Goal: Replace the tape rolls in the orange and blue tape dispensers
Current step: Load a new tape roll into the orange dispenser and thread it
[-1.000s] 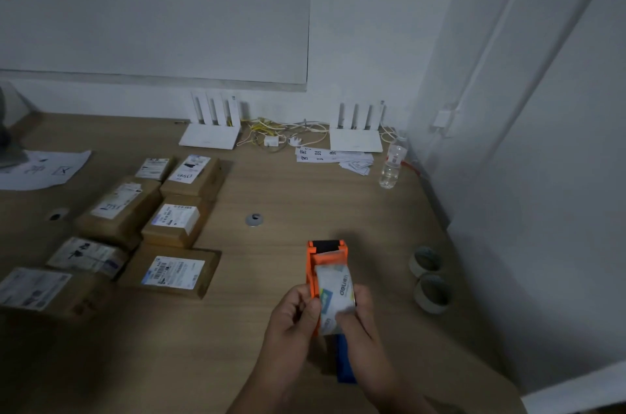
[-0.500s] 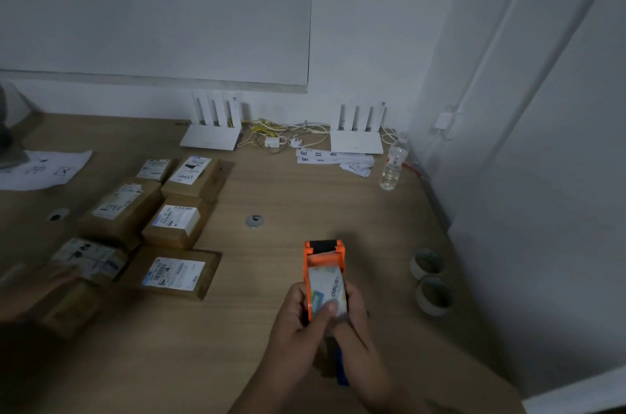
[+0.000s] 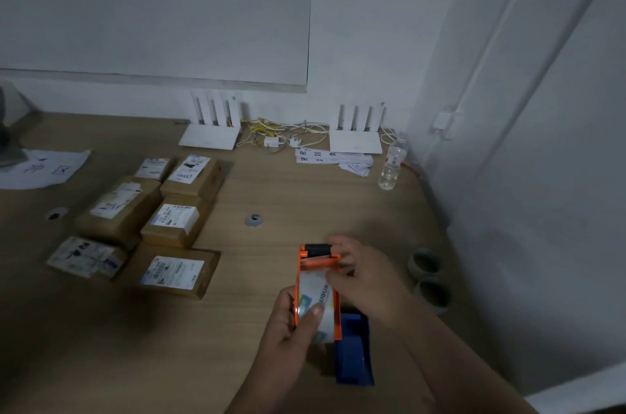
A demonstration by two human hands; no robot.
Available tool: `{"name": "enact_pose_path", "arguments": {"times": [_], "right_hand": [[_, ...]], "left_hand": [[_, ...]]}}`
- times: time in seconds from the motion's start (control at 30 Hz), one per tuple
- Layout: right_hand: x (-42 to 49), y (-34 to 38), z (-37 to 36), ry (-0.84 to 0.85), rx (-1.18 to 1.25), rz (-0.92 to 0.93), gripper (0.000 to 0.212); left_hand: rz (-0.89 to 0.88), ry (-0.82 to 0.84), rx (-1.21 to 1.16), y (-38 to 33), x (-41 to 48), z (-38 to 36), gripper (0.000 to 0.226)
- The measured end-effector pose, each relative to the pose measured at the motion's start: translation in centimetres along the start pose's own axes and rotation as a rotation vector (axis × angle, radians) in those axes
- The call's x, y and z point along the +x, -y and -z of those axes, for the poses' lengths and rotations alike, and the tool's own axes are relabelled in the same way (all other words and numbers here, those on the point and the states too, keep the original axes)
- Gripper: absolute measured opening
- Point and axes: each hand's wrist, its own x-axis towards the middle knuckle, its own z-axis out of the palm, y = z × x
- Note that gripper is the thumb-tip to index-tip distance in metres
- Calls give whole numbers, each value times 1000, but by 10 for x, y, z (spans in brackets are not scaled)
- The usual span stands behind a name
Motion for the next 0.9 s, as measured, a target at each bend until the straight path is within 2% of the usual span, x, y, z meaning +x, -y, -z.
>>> {"name": "enact_pose_path", "arguments": {"times": [0.07, 0.23, 0.43, 0.67, 0.8, 0.9], "right_hand": [[5, 3, 0, 38, -41, 7, 51], [16, 2, -2, 56, -78, 53, 35], [23, -1, -3, 50, -72, 83, 30], [28, -2, 1, 14, 47, 59, 22], [27, -3, 6, 108, 91, 57, 8], [27, -5, 6, 235, 134, 16, 28]], "left_hand": [[-13, 24, 29, -2, -3, 0, 20], [-49, 52, 55, -7, -8, 2, 15], [-52, 54, 49, -5, -8, 4, 14], [-49, 87, 35, -1, -11, 5, 11], [-60, 68, 68, -1, -10, 5, 11], [-68, 68, 51, -1, -10, 4, 8]]}}
